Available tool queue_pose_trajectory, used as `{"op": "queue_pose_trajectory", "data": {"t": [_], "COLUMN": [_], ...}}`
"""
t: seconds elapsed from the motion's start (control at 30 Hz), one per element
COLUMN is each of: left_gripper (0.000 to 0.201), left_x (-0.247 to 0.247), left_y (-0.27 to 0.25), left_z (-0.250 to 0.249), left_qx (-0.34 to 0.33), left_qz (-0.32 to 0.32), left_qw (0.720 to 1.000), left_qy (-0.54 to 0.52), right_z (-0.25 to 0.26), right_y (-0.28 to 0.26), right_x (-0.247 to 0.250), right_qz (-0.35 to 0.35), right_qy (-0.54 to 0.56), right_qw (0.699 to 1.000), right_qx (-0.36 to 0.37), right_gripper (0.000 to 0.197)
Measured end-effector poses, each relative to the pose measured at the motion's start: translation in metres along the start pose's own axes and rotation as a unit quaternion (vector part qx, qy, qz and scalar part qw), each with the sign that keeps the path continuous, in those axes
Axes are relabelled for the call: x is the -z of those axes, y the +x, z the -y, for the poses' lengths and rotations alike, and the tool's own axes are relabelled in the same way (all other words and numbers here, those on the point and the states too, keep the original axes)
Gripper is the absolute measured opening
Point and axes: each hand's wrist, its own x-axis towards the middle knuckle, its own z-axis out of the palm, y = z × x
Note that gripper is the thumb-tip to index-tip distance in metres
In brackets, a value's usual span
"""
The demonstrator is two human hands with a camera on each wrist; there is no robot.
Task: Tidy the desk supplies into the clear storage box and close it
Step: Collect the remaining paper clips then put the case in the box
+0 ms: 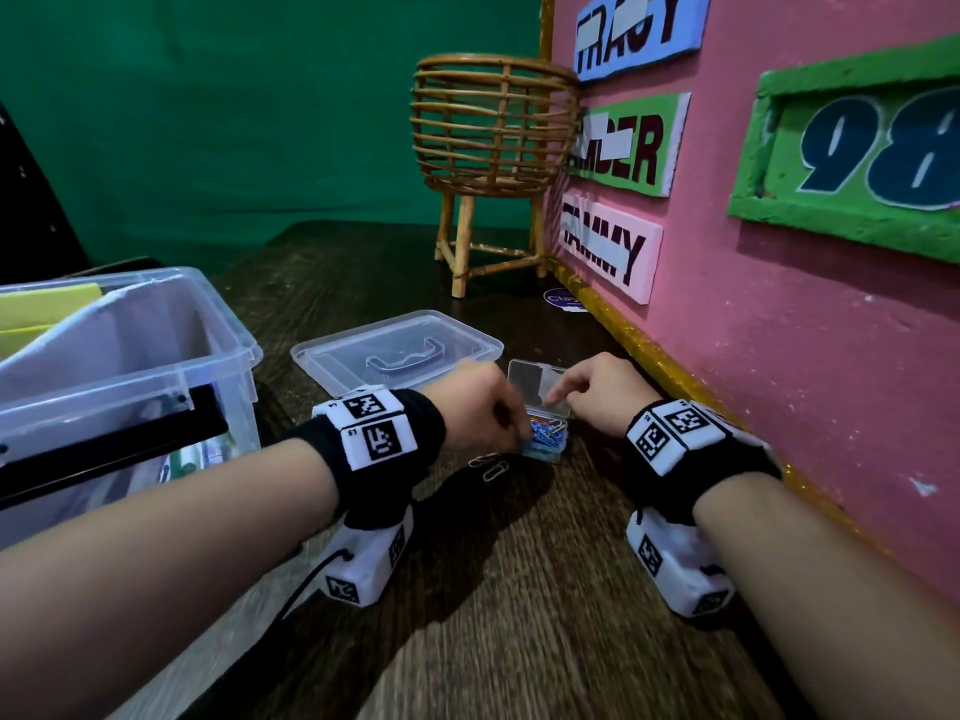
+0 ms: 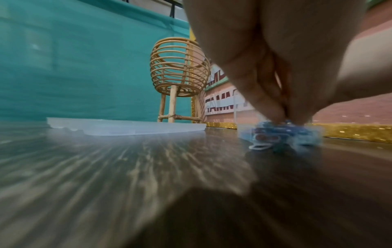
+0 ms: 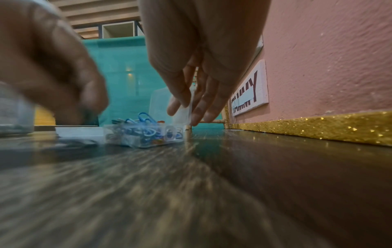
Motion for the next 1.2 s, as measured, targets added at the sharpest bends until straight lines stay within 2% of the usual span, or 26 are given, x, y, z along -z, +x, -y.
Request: {"op": "queue_pose_trajectory", "data": {"t": [0.1,0.27,0.33,0.4,0.5,0.57,0.63,0.77,1.03,1.2], "left_gripper": [0.02,0.023,0.021,0.025,0.047,0.056,0.052,0.031,0.027,0.028], "left_x": [0.003,0.002,0.001,0.001,-0.004,-0.008,-0.011,-0.011,-0.01,-0.01], "left_y": [0.01,0.018,0.013,0.006,-0.004,-0.006,-0.003,0.0,-0.001,-0.002], "left_z": [-0.004,-0.007,-0.005,-0.002,0.004,0.005,0.006,0.006,0.001,-0.001], "left_qx": [-0.007,0.006,0.024,0.071,0.152,0.172,0.175,0.204,0.185,0.129], "left_qz": [-0.082,-0.035,-0.067,-0.088,0.001,0.038,0.049,0.078,0.149,0.126], "left_qw": [0.996,0.999,0.997,0.993,0.985,0.98,0.98,0.976,0.969,0.978], "left_qy": [-0.033,-0.002,0.02,0.046,0.08,0.095,0.085,0.011,0.074,0.108], "right_z": [0.001,0.002,0.002,0.002,0.003,0.003,0.003,0.003,0.001,0.0], "right_y": [-0.001,-0.002,-0.002,-0.002,-0.002,-0.002,-0.003,-0.004,0.0,0.002], "right_x": [0.0,0.001,0.001,0.002,0.002,0.002,0.002,0.002,0.001,0.0], "right_qz": [0.006,0.008,0.001,-0.008,-0.012,-0.019,-0.029,-0.048,-0.067,-0.07], "right_qy": [-0.005,-0.006,-0.001,0.002,0.005,0.009,0.015,0.025,0.038,0.036], "right_qw": [1.0,1.0,1.0,1.0,1.0,1.0,0.999,0.999,0.997,0.997], "right_qx": [0.001,-0.002,-0.005,-0.008,-0.013,-0.008,-0.003,0.0,0.014,0.019], "right_gripper": [0.031,0.03,0.027,0.023,0.024,0.023,0.021,0.023,0.026,0.028]}}
